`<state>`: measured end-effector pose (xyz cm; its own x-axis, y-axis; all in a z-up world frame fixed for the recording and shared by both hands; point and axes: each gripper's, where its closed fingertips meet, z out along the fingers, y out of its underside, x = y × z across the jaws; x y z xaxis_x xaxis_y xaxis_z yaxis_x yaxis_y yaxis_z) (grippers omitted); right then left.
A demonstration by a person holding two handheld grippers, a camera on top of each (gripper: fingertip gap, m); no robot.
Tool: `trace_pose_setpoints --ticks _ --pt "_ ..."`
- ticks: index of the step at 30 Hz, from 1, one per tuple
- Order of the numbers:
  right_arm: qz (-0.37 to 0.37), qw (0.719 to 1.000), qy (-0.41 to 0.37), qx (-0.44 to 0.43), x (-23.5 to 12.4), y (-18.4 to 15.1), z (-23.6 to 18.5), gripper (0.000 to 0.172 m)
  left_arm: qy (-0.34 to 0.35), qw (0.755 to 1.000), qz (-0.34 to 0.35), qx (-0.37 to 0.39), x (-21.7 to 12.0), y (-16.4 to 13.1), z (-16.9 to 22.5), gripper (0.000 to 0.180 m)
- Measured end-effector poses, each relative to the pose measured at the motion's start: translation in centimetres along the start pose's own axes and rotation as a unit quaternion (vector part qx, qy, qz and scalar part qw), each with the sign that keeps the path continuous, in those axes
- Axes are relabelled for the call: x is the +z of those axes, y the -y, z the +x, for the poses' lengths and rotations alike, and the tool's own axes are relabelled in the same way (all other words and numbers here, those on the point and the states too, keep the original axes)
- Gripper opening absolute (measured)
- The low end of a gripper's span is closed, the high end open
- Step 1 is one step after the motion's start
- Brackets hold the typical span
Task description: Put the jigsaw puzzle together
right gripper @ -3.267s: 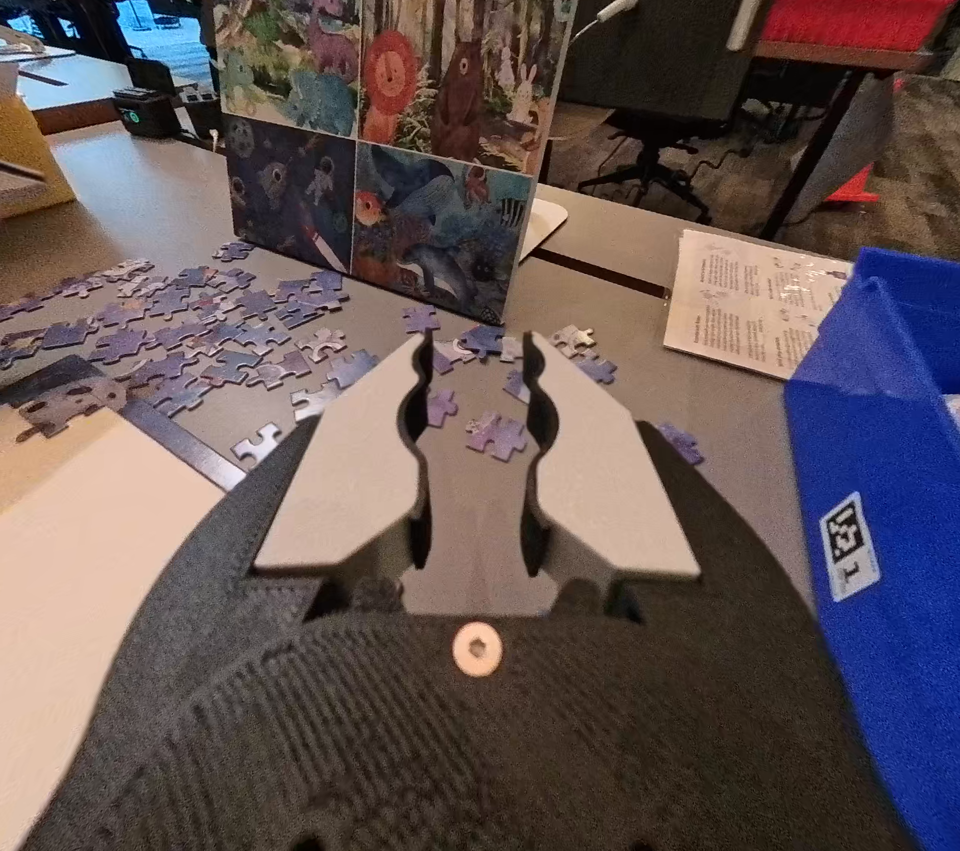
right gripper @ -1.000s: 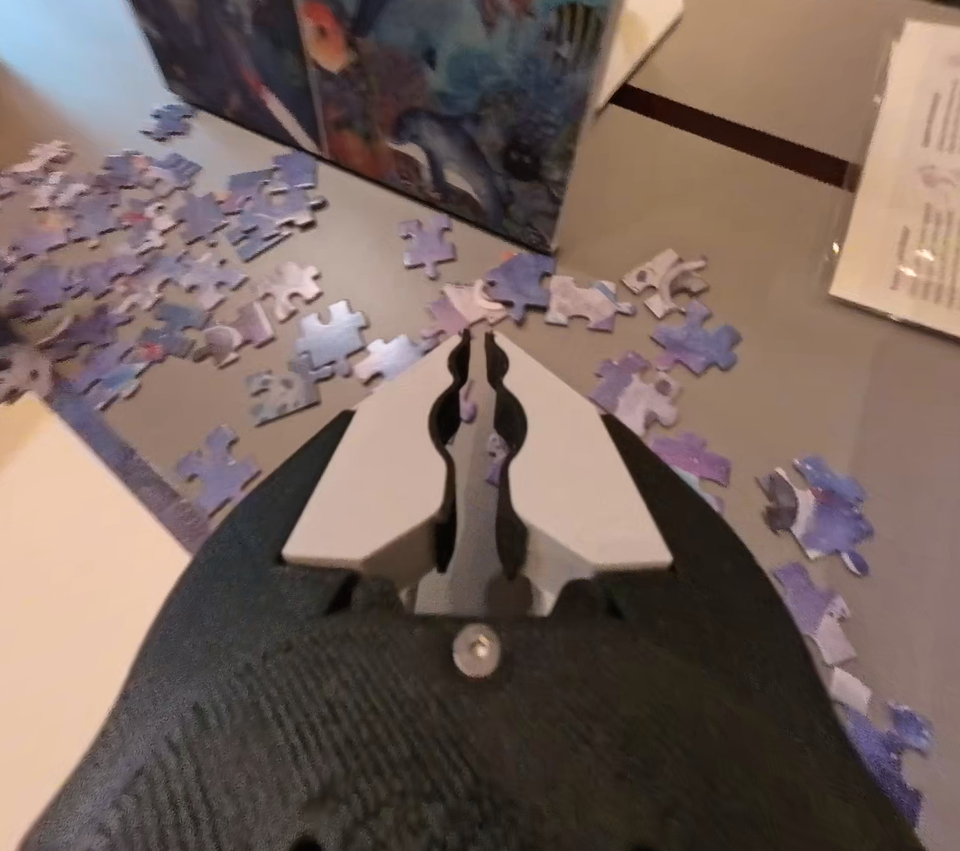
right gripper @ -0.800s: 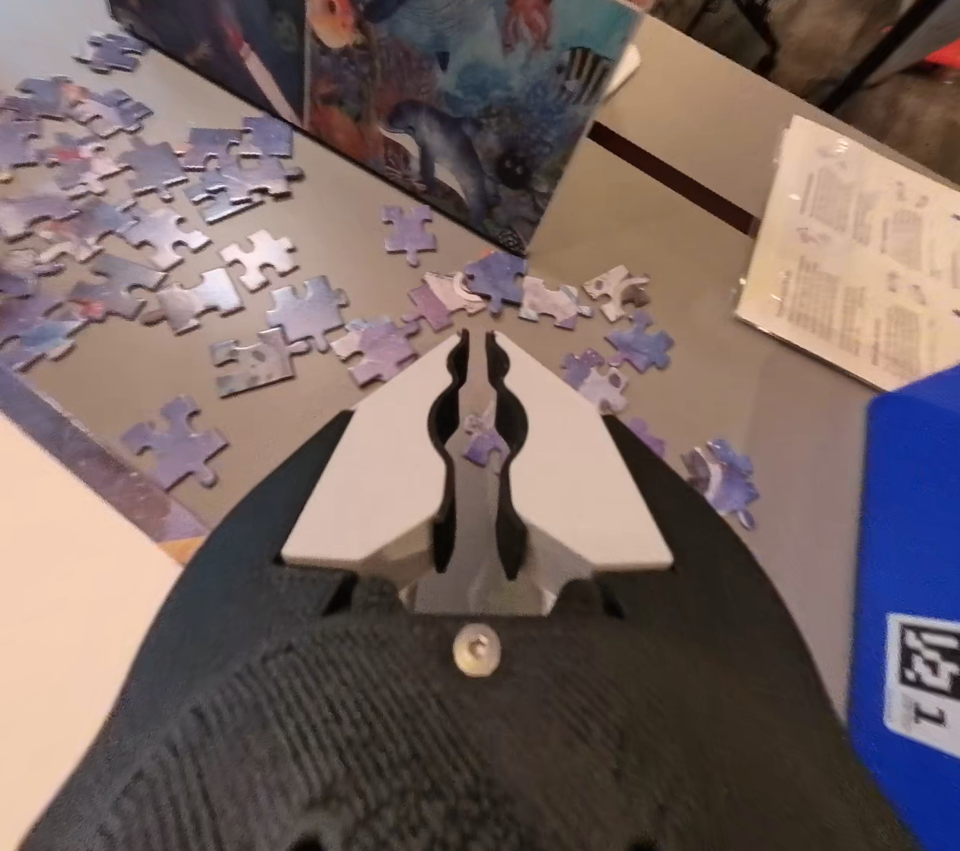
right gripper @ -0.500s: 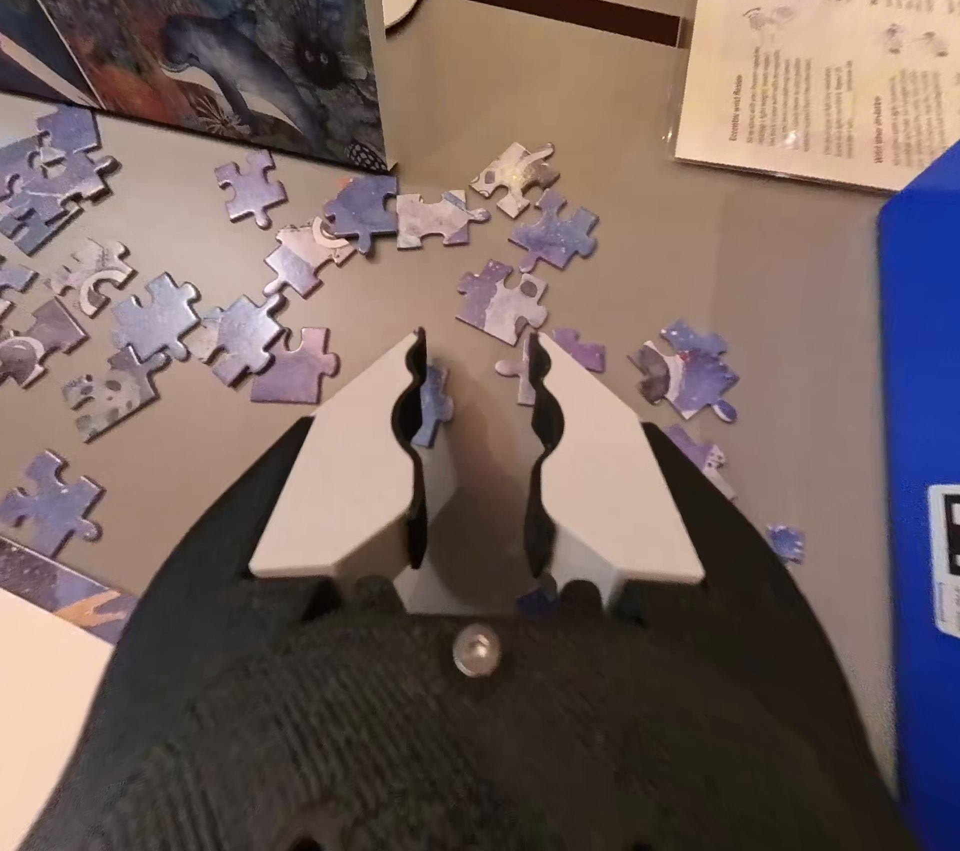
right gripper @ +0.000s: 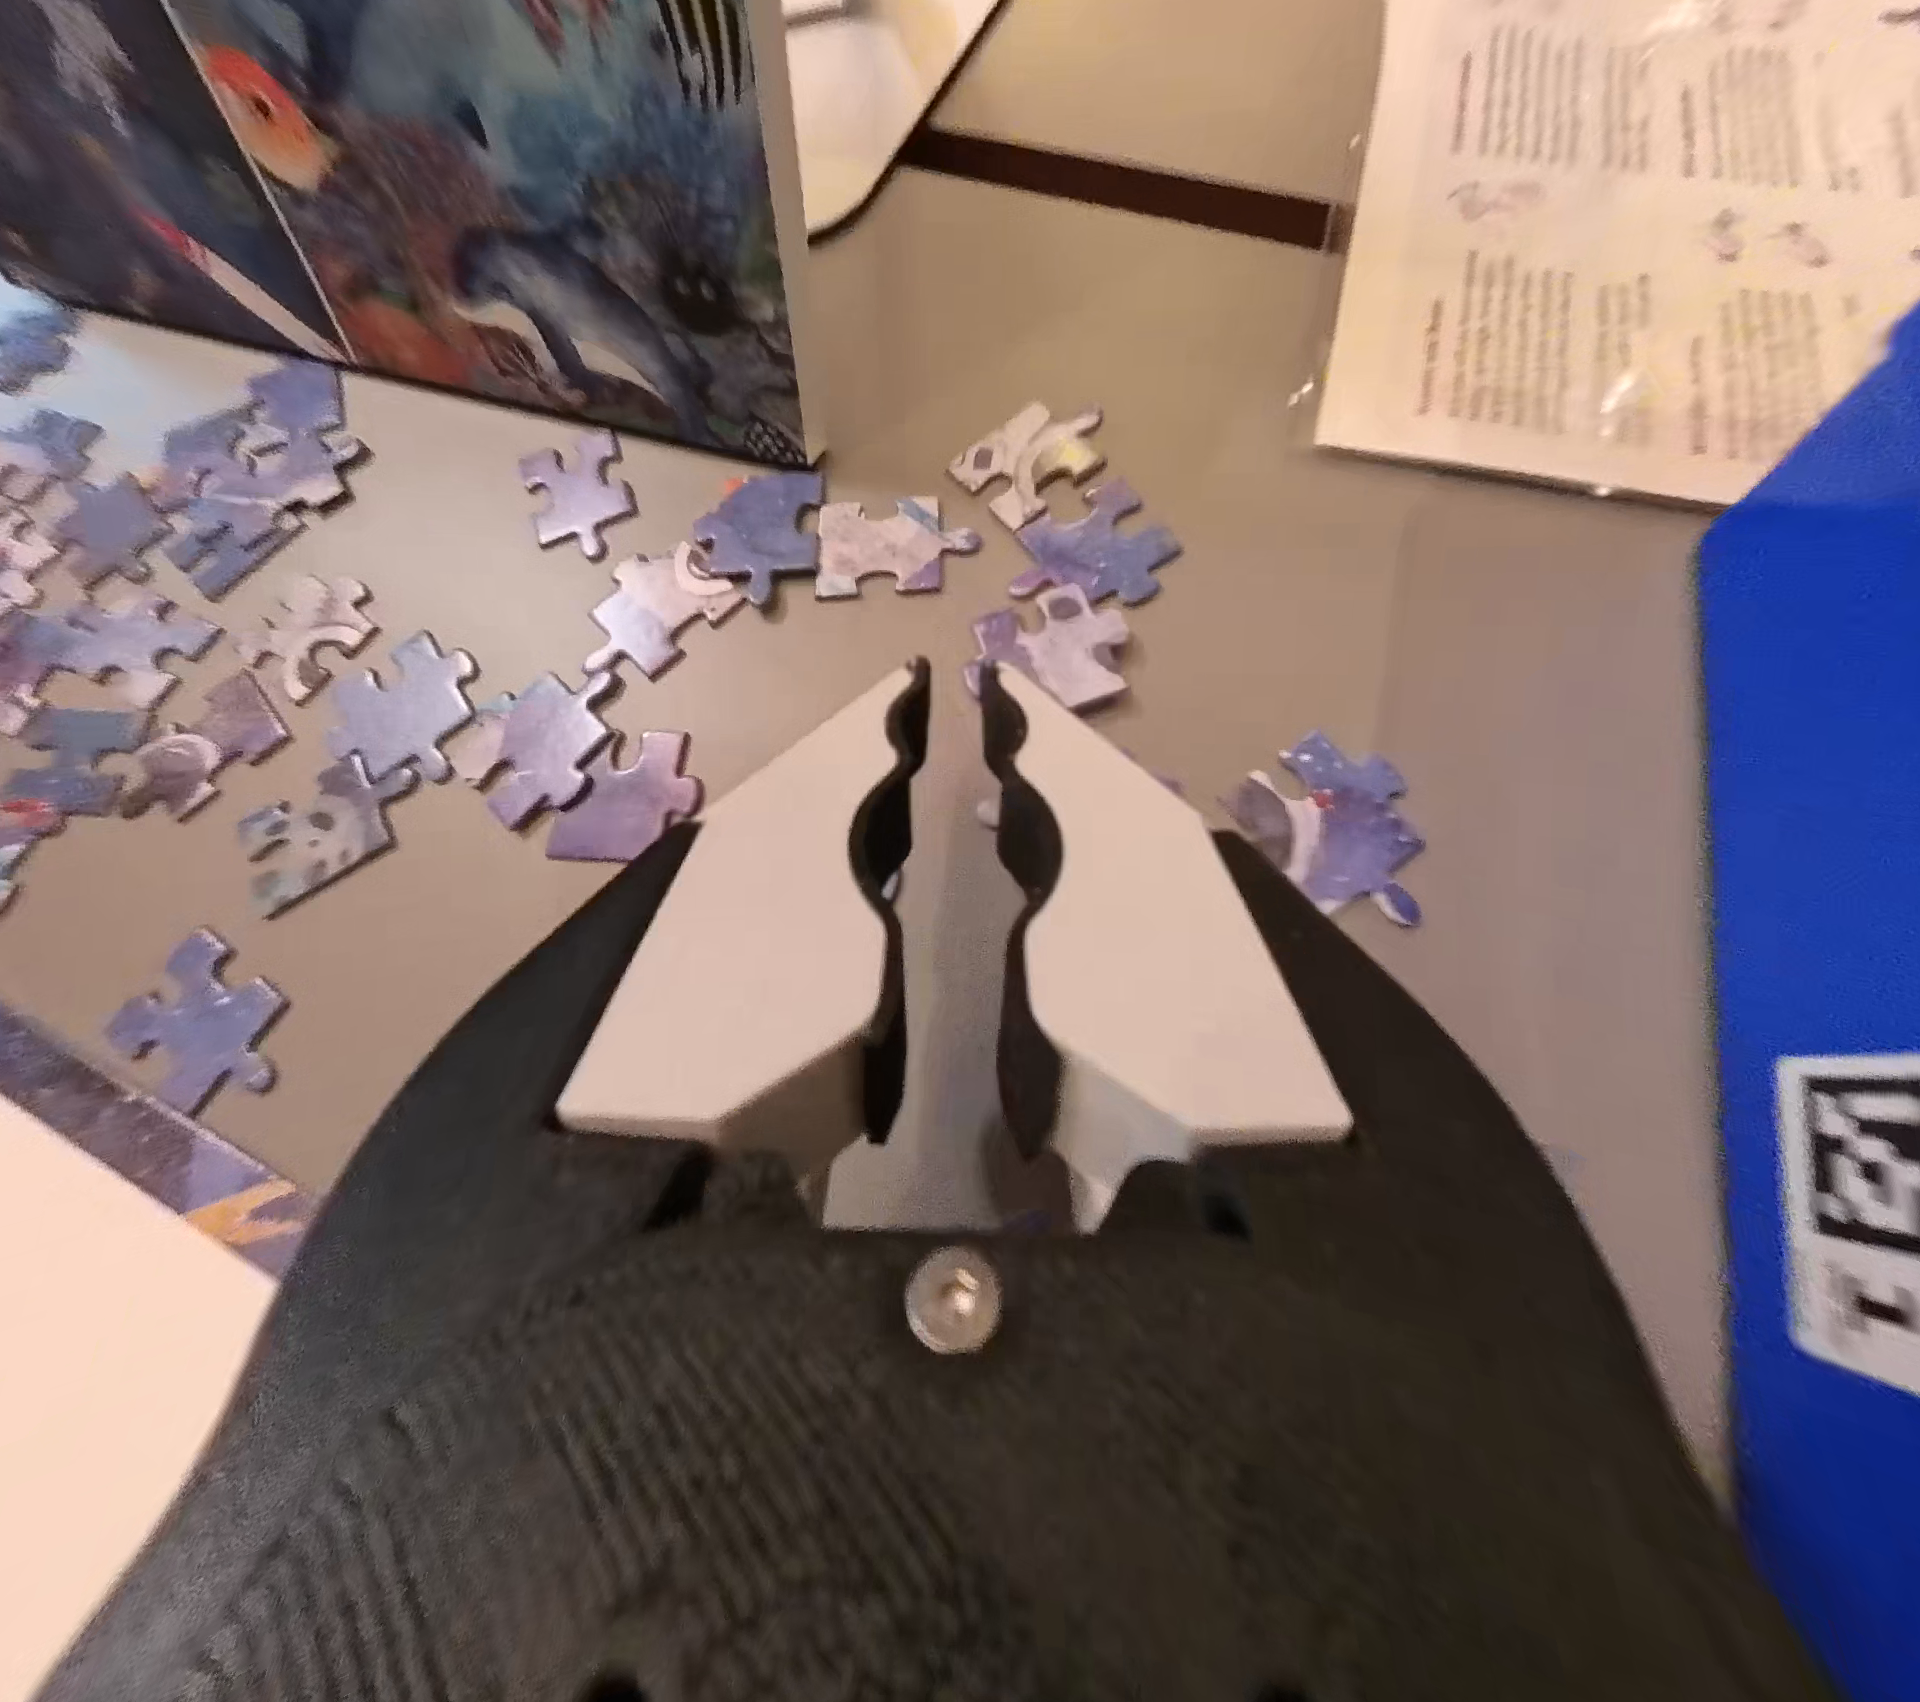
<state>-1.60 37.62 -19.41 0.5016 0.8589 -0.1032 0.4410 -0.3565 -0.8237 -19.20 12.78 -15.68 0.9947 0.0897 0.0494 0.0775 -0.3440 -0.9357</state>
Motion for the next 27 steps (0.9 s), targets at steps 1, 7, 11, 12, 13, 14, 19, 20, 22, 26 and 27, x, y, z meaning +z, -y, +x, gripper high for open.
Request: trace_pose_setpoints --ticks 1,7,11,12,13,14,19,20,22,26,27 --pt "0.013 1.000 -0.004 0.002 -0.8 0.5 0.4 0.009 0.000 1.000 0.001 -0.001 0.0 0.0 0.0 0.012" --pt "0.020 0.999 -0.042 -0.004 -1.9 0.4 2.3 0.009 -0.001 1.000 -0.003 0.004 0.1 -0.1 0.2 0.012" --pt "-0.024 0.999 -0.037 0.000 0.3 -1.4 2.3 0.034 -0.001 1.000 -0.003 0.003 0.1 -0.1 0.1 0.012" --pt "-0.038 0.999 -0.038 -0.003 1.0 -1.8 2.5 0.040 -0.002 1.000 -0.003 0.002 0.1 -0.1 0.2 0.012" --pt "-0.053 0.998 -0.039 -0.004 1.5 -2.1 2.7 0.044 -0.002 1.000 -0.003 0.002 0.1 -0.1 0.2 0.012" --pt "-0.062 0.997 -0.038 -0.004 1.9 -2.2 2.8 0.048 -0.002 1.000 -0.003 0.002 0.1 -0.1 0.2 0.012" --pt "-0.067 0.997 -0.030 -0.021 2.9 -1.7 2.7 0.051 -0.001 1.000 -0.006 0.005 0.2 -0.2 0.1 0.012" --pt "-0.069 0.997 -0.034 -0.031 2.9 -1.7 2.8 0.050 -0.001 1.000 -0.005 0.005 0.2 -0.2 0.1 0.012" --pt "-0.070 0.996 -0.026 -0.047 2.9 -1.8 2.3 0.038 -0.001 1.000 -0.005 0.004 0.2 -0.2 0.1 0.012" --pt "-0.070 0.996 -0.019 -0.054 2.8 -1.8 2.0 0.033 0.000 1.000 -0.005 0.006 0.1 -0.2 0.1 0.012" --pt "-0.068 0.996 -0.016 -0.057 2.8 -1.8 1.9 0.033 0.000 1.000 -0.004 0.005 0.1 -0.2 0.1 0.012"
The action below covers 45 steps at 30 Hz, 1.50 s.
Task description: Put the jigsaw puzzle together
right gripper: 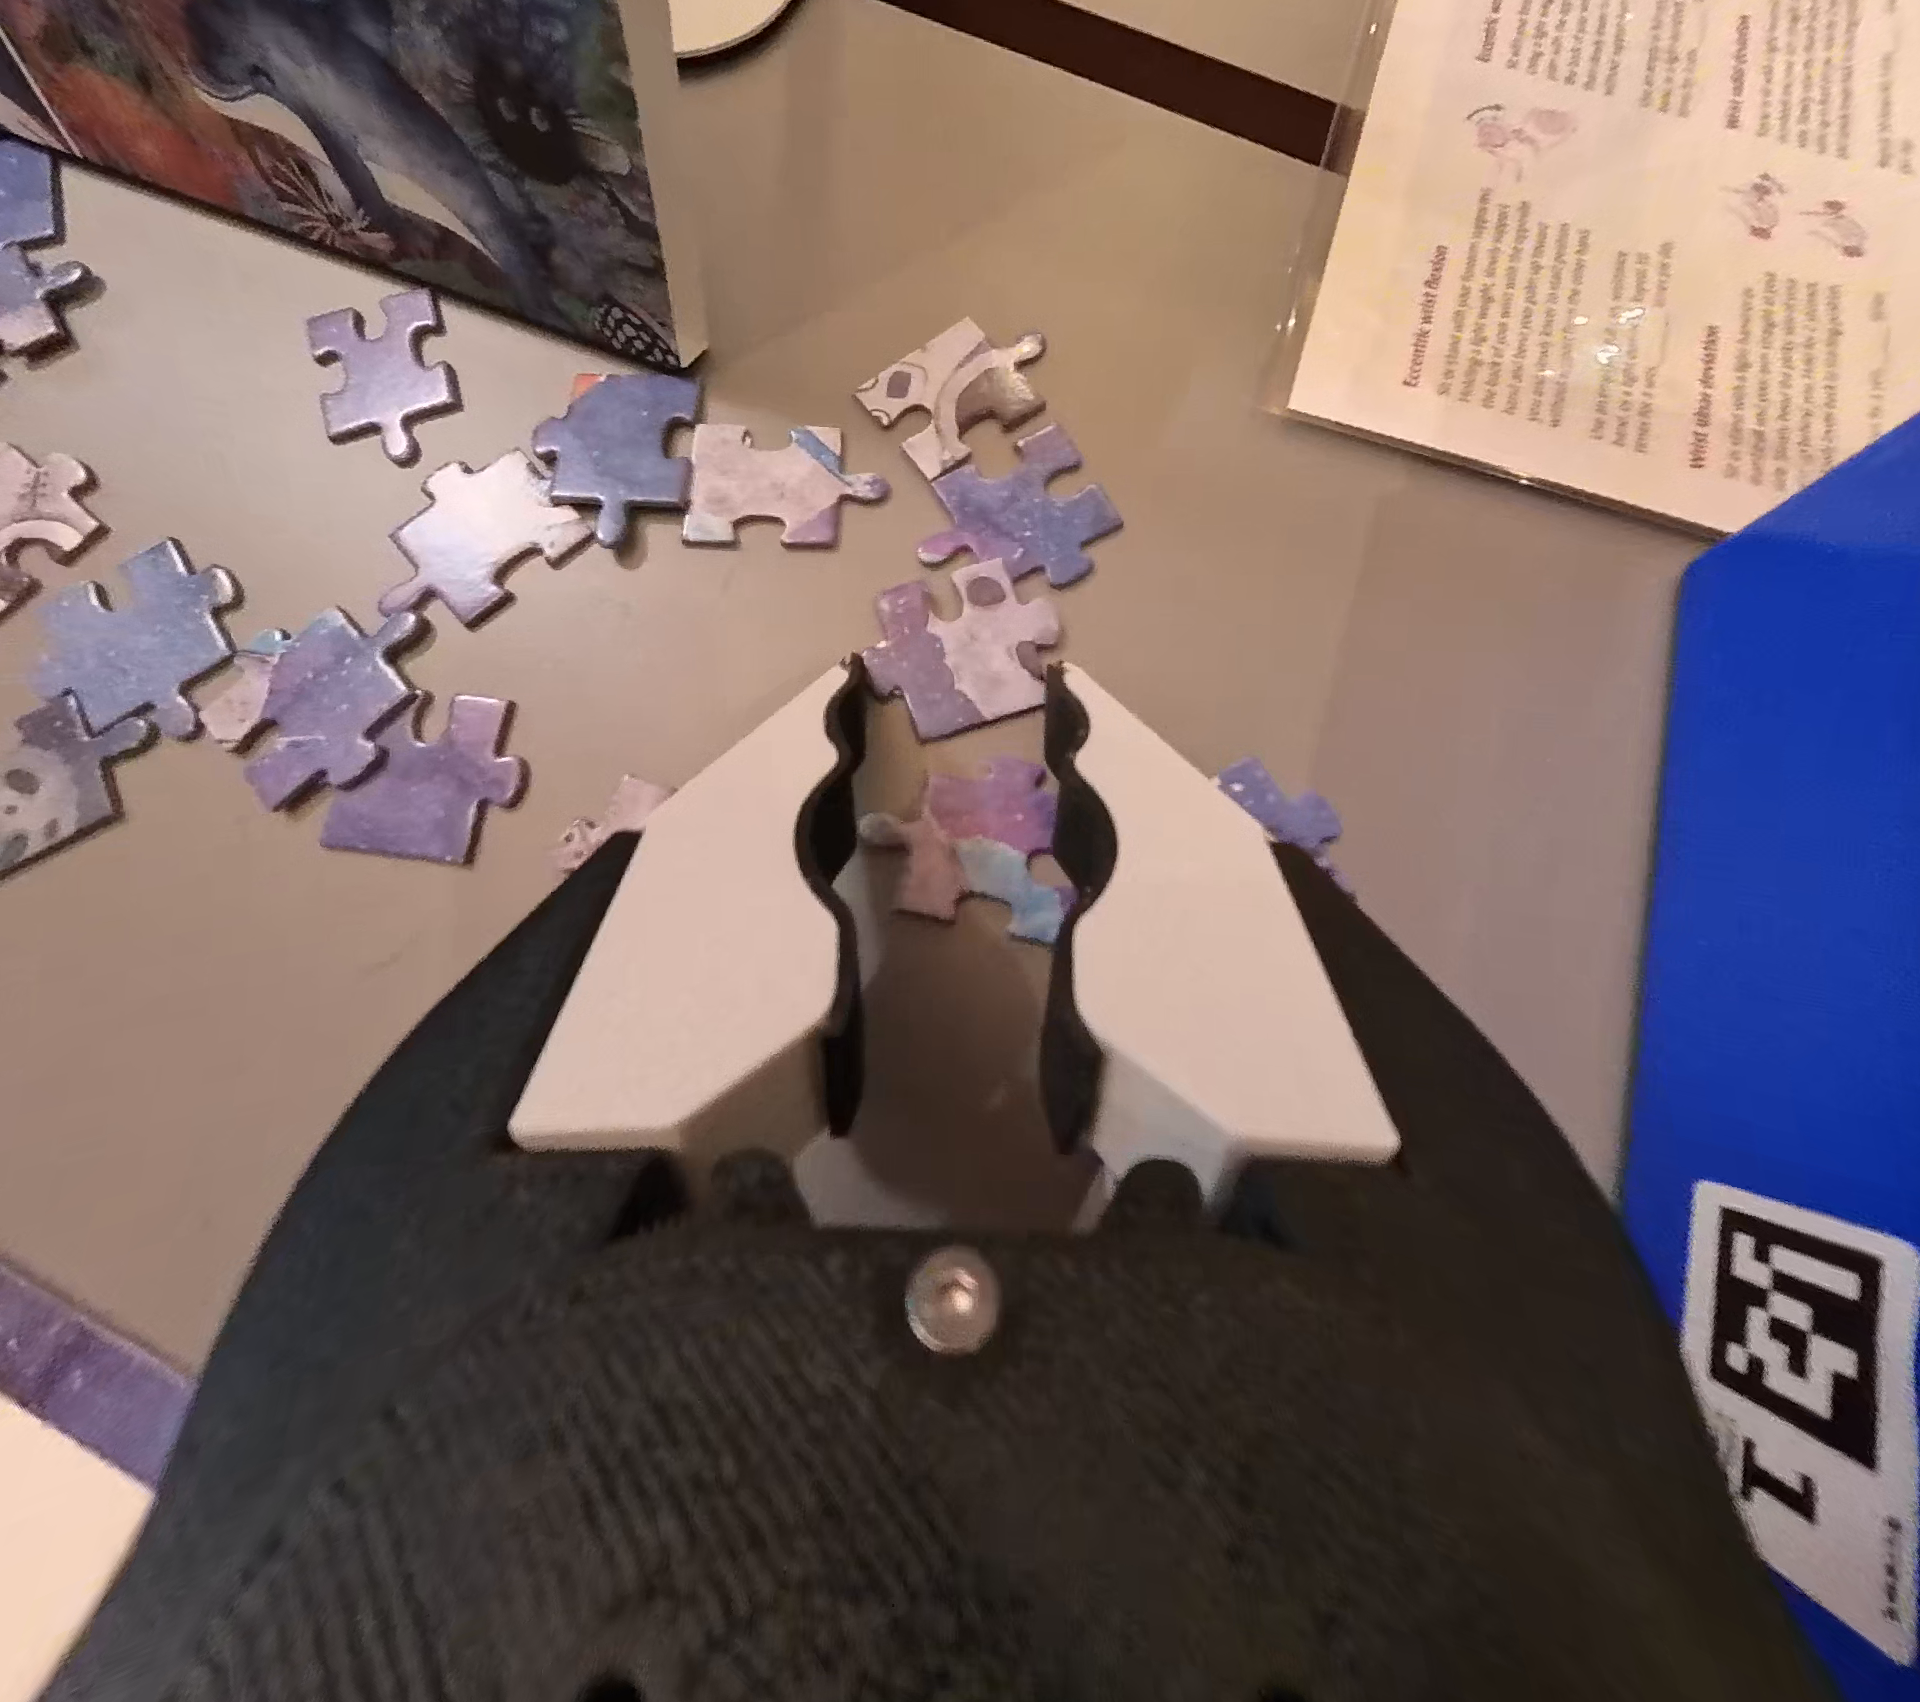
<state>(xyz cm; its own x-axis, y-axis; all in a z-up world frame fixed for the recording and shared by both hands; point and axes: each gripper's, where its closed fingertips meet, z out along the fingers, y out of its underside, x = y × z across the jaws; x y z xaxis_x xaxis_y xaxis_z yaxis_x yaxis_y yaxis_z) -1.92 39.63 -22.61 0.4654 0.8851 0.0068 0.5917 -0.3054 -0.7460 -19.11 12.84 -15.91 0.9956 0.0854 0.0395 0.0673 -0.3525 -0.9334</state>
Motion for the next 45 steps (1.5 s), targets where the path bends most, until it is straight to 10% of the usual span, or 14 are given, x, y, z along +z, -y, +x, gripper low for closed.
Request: trace_pose_setpoints --ticks 9,17,26,32,45 --pt "0.144 0.977 0.133 -0.089 -5.2 4.6 -9.0 0.033 -0.062 0.996 0.021 -0.054 -0.3 0.7 1.3 0.017" --pt "0.237 0.886 0.124 -0.378 -8.6 4.7 -23.4 0.033 -0.205 0.969 0.064 -0.122 -1.8 2.4 4.4 0.038" --pt "0.277 0.792 0.080 -0.539 -10.0 2.6 -28.8 0.033 -0.331 0.933 0.013 -0.141 -2.7 1.5 8.3 0.034" --pt "0.287 0.778 0.073 -0.554 -10.3 2.5 -29.0 0.032 -0.353 0.926 0.008 -0.135 -3.0 1.4 9.1 0.000" --pt "0.341 0.810 0.063 -0.473 -11.6 5.0 -28.0 0.024 -0.357 0.915 0.035 -0.185 -3.3 2.5 8.0 0.000"
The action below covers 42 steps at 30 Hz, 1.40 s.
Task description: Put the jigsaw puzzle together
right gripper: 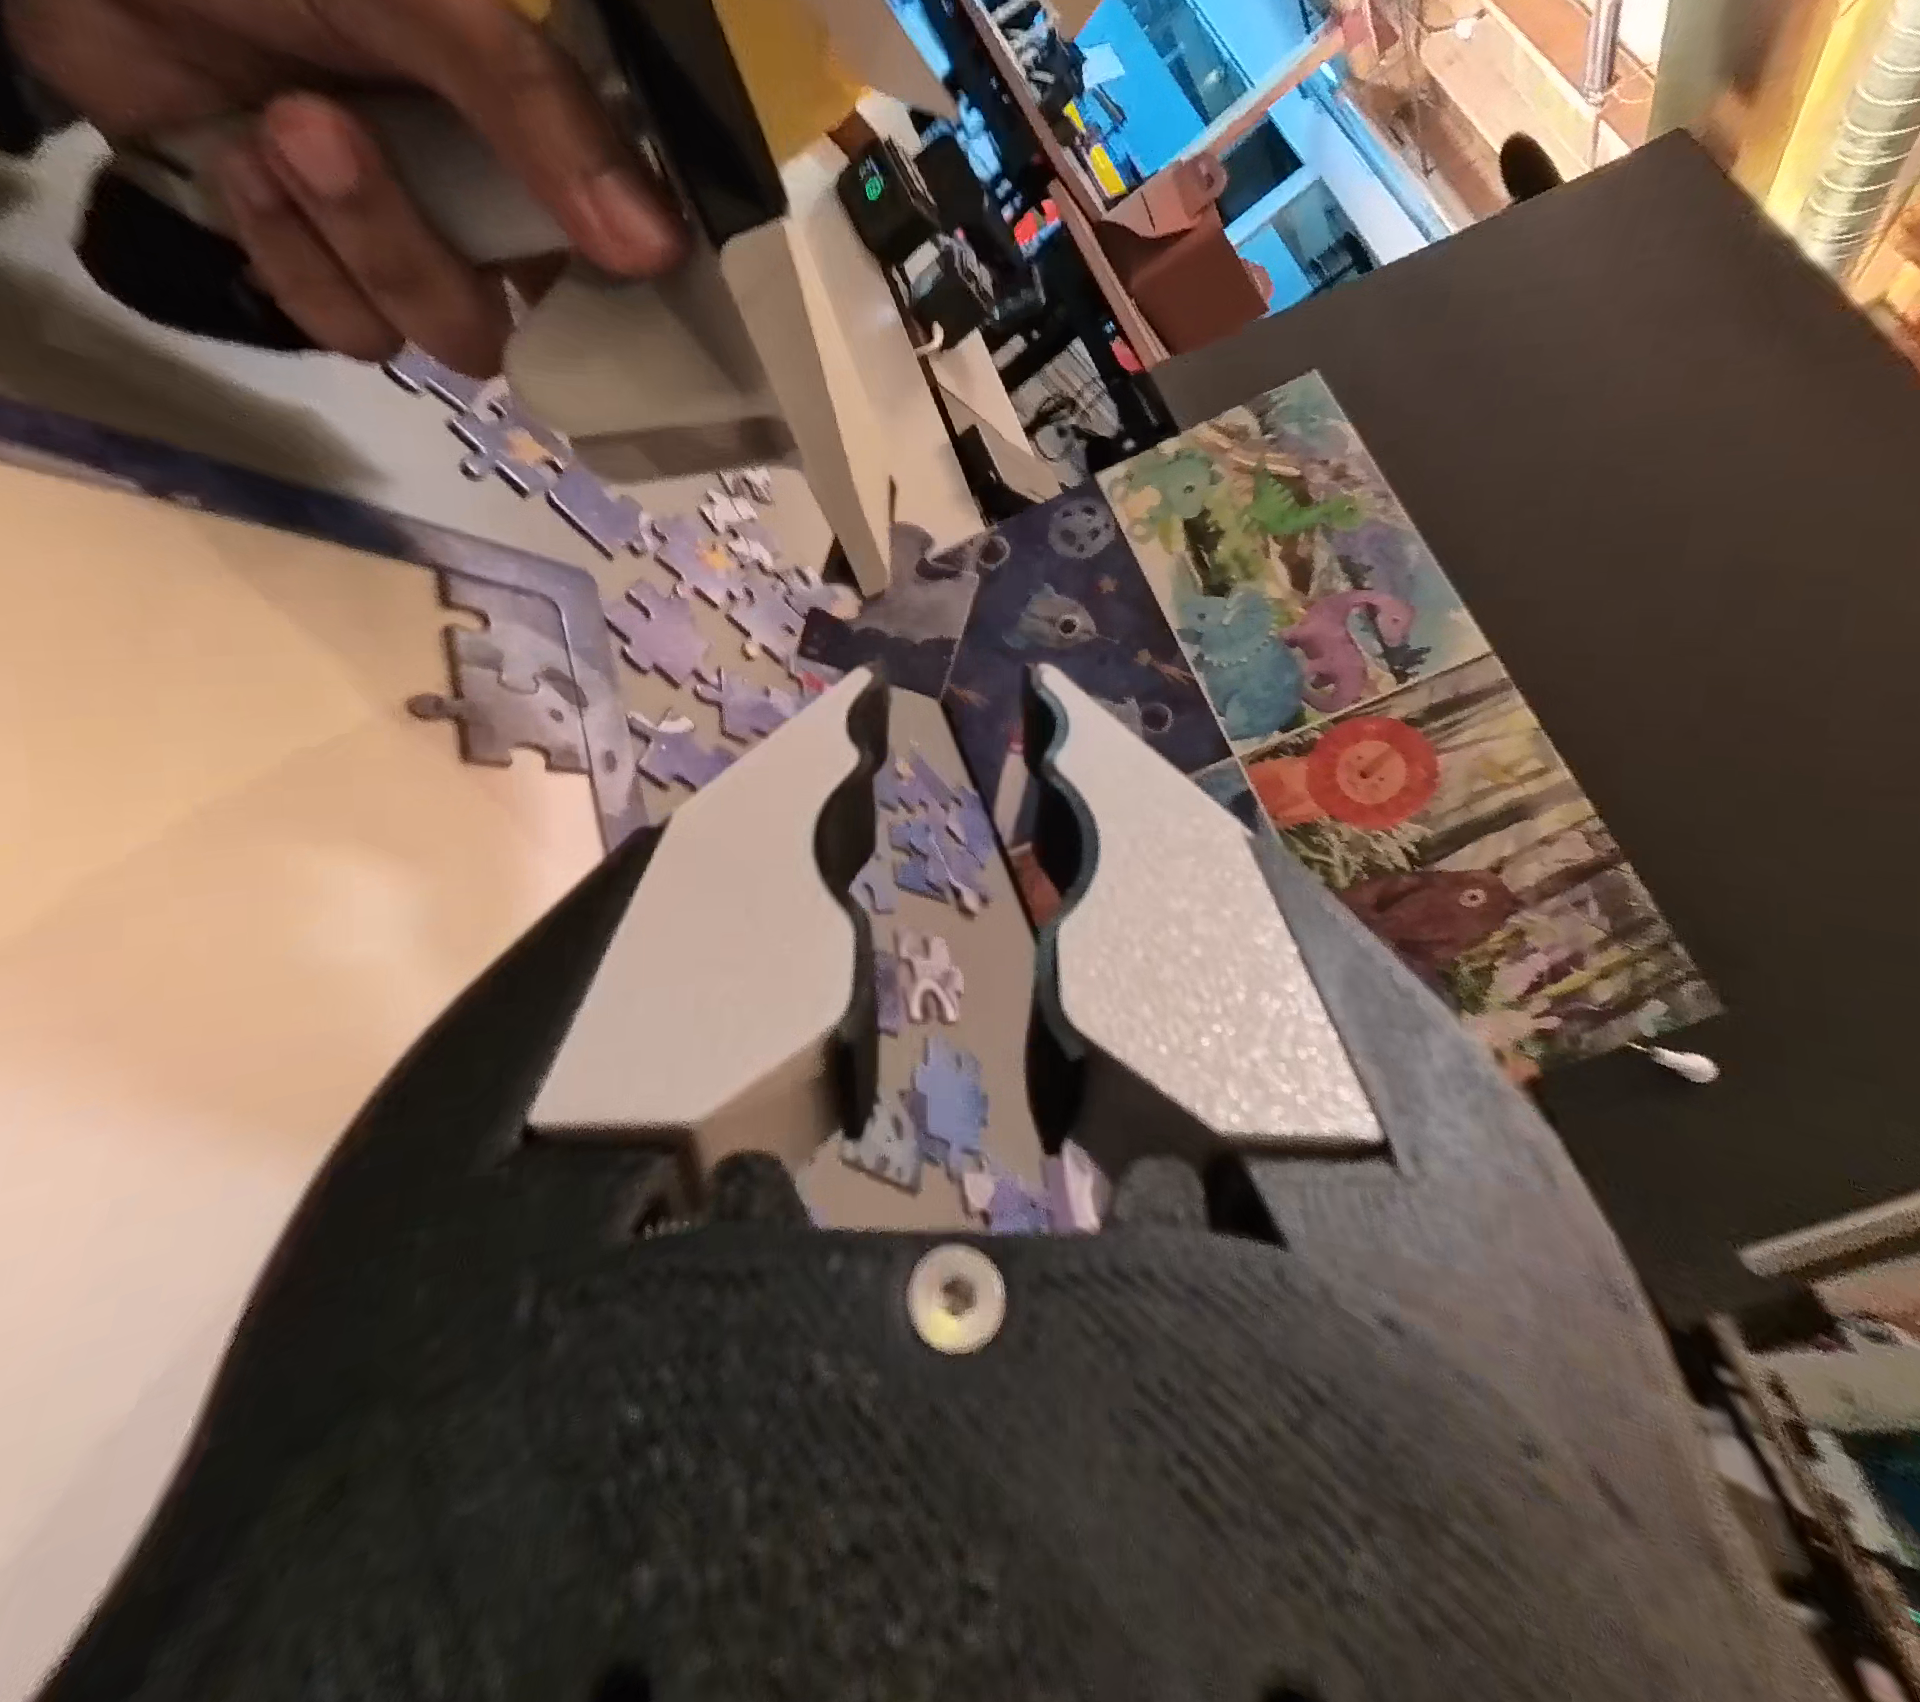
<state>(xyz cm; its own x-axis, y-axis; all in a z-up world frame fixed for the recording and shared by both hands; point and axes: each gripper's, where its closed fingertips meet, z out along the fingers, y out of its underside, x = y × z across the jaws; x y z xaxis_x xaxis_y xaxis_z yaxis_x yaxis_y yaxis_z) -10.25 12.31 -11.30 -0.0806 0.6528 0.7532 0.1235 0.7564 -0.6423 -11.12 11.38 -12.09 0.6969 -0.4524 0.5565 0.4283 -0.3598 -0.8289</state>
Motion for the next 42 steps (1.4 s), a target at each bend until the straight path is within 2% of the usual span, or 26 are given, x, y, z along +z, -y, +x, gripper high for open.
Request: trace_pose_setpoints --ticks 7,9,13,20,23,28,29,30,31,35,38,42 --pt "0.004 0.996 0.024 0.083 0.6 0.8 -0.8 0.039 -0.022 1.000 -0.005 -0.003 0.3 -0.2 0.8 0.000" --pt "0.004 0.996 0.021 0.083 0.6 0.9 -0.6 0.038 -0.027 1.000 -0.009 -0.003 0.4 -0.4 0.9 0.000" --pt "0.008 0.997 0.020 0.081 0.4 0.9 -0.4 0.025 -0.041 0.999 -0.002 -0.013 0.3 -0.1 1.2 0.000" --pt "-0.004 0.995 0.035 0.091 0.7 0.5 -0.9 0.028 -0.031 0.999 -0.012 -0.011 0.4 -0.5 0.9 0.000" --pt "-0.004 0.994 0.042 0.097 0.7 0.5 -1.0 0.021 -0.034 0.999 -0.015 -0.008 0.4 -0.6 1.0 0.000" --pt "-0.003 0.992 0.056 0.111 0.6 0.5 -1.1 0.020 -0.039 0.999 -0.017 -0.011 0.3 -0.6 1.1 0.000" --pt "-0.005 0.992 0.059 0.114 0.6 0.4 -1.2 0.019 -0.037 0.999 -0.015 -0.014 0.3 -0.6 1.0 0.004" --pt "-0.010 0.991 0.061 0.114 0.6 0.2 -1.2 0.019 -0.029 0.999 -0.012 -0.020 0.2 -0.4 0.7 0.019" --pt "-0.017 0.991 0.068 0.114 0.7 -0.1 -1.4 0.019 -0.021 0.999 -0.009 -0.024 0.0 -0.2 0.3 0.025" --pt "-0.070 0.975 0.156 0.140 1.2 -1.8 -4.3 0.019 0.010 0.999 0.017 -0.026 -1.5 0.9 -1.1 0.022" --pt "-0.140 0.945 0.248 0.162 1.2 -3.8 -7.5 0.019 0.070 0.997 -0.041 0.017 -2.2 -0.5 -2.7 0.008" --pt "-0.156 0.929 0.289 0.173 1.5 -4.2 -8.8 0.019 0.137 0.965 -0.201 0.095 -3.1 -5.2 -4.6 0.000"
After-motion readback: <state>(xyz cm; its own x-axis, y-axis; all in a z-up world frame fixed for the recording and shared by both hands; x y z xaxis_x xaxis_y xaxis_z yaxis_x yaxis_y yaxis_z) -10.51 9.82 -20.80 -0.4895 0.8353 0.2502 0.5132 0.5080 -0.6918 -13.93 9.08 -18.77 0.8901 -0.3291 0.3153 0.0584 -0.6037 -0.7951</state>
